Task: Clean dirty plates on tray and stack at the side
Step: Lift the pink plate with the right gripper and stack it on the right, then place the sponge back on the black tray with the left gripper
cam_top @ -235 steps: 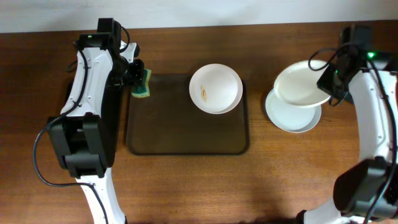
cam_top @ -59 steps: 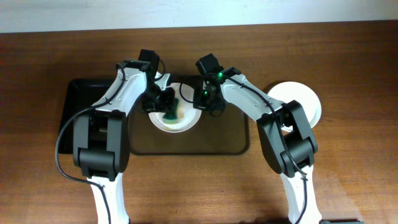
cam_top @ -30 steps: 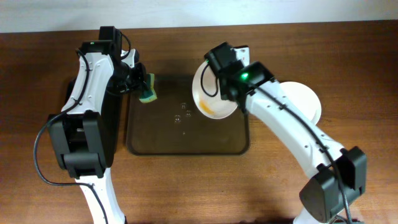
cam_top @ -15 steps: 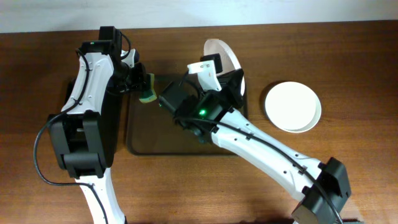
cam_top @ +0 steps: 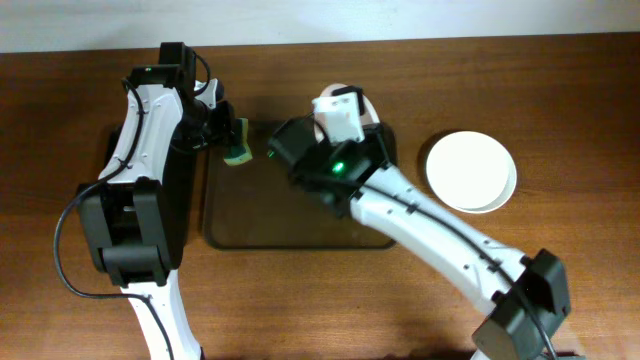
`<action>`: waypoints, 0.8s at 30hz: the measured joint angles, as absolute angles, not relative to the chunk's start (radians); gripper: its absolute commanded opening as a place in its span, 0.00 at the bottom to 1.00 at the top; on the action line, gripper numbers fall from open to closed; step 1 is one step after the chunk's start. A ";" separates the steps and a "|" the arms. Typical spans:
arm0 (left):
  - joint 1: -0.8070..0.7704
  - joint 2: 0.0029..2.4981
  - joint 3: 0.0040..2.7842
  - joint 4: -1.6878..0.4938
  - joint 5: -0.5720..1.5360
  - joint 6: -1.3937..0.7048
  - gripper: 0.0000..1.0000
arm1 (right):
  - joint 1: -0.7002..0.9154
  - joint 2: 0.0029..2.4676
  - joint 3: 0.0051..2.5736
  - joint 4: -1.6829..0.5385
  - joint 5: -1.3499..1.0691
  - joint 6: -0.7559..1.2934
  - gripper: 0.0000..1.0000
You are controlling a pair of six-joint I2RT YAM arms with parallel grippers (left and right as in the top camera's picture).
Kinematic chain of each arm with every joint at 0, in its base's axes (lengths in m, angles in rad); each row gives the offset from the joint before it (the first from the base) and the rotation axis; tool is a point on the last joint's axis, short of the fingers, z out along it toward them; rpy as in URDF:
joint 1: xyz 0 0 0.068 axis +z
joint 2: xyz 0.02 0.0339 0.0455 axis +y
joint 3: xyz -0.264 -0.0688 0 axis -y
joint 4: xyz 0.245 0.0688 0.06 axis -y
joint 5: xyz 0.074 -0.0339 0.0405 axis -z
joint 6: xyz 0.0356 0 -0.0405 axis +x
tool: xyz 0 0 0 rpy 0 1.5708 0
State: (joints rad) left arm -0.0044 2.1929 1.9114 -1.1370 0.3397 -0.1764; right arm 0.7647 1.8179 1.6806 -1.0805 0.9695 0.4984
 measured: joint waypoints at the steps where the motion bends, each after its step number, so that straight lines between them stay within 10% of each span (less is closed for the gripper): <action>1: -0.004 2.193 1.911 -1.138 0.340 -0.176 0.02 | 0.680 1.805 1.681 -1.073 0.793 0.498 0.04; 7: -0.004 2.193 1.911 -1.137 0.340 -0.176 0.02 | 0.165 1.731 1.681 -1.120 0.118 0.470 0.04; 13: -0.004 2.193 1.911 -1.137 0.336 -0.176 0.02 | -0.199 1.731 1.640 -1.178 -0.009 0.452 0.04; 24: -0.004 2.193 1.911 -1.134 0.336 -0.176 0.02 | -0.355 1.721 1.179 -0.718 -0.028 0.442 0.04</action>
